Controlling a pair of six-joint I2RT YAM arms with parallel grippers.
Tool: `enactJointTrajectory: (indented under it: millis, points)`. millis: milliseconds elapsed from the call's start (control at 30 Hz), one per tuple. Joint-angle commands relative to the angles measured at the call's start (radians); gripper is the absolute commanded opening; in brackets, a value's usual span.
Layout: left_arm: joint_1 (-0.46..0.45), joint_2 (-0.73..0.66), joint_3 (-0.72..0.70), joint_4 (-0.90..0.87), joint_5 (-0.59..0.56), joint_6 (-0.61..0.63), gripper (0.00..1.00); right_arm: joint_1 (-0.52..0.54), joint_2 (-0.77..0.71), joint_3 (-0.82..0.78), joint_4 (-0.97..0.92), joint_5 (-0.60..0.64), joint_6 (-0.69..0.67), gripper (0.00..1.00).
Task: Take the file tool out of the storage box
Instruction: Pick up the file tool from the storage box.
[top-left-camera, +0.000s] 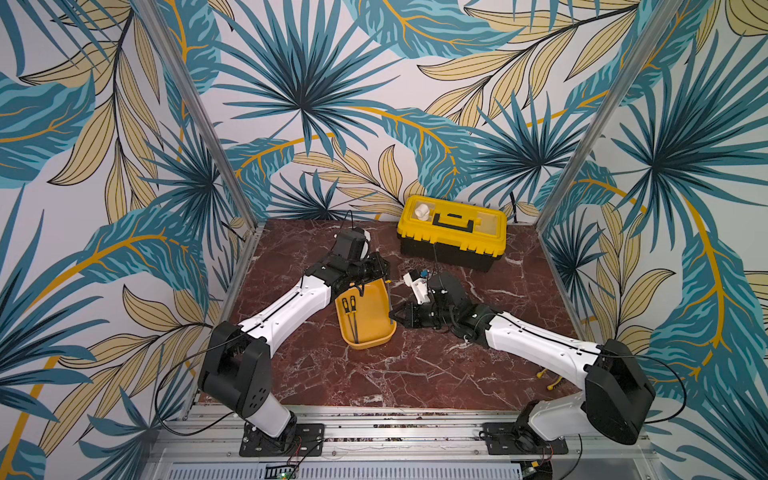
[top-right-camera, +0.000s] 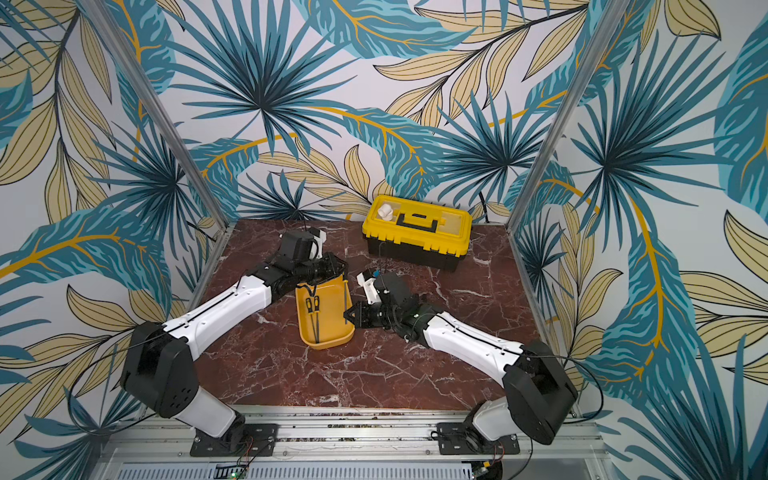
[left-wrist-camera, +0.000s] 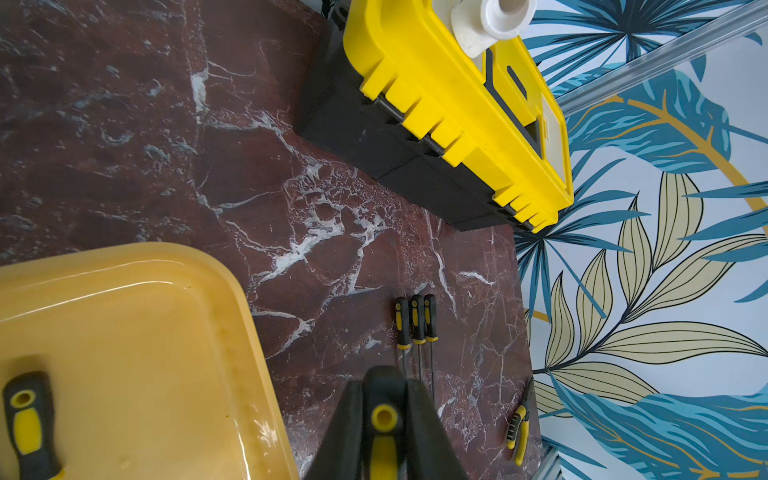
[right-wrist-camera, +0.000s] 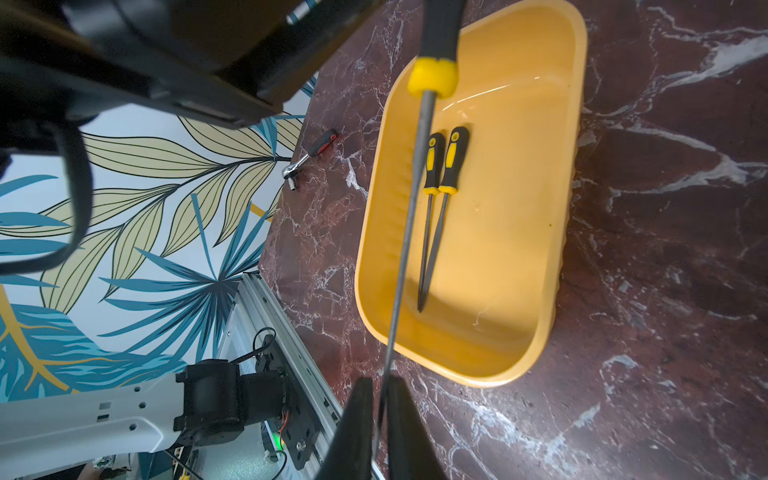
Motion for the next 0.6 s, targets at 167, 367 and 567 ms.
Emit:
enactJointTrajectory:
  millis: [167,367,567]
  points:
    - [-0.004,0.007,-0.016,0.038,0.015,-0.018,0.09,0.007,0.012,0.016,-0.005,0.012,-0.016,0.09]
    - [-0.004,0.006,-0.015,0.032,0.026,-0.023,0.10,0.006,0.014,0.017,-0.019,0.032,-0.020,0.01]
    - [-0.004,-0.004,-0.013,0.018,0.021,-0.020,0.11,0.008,0.011,0.029,-0.040,0.051,-0.033,0.00]
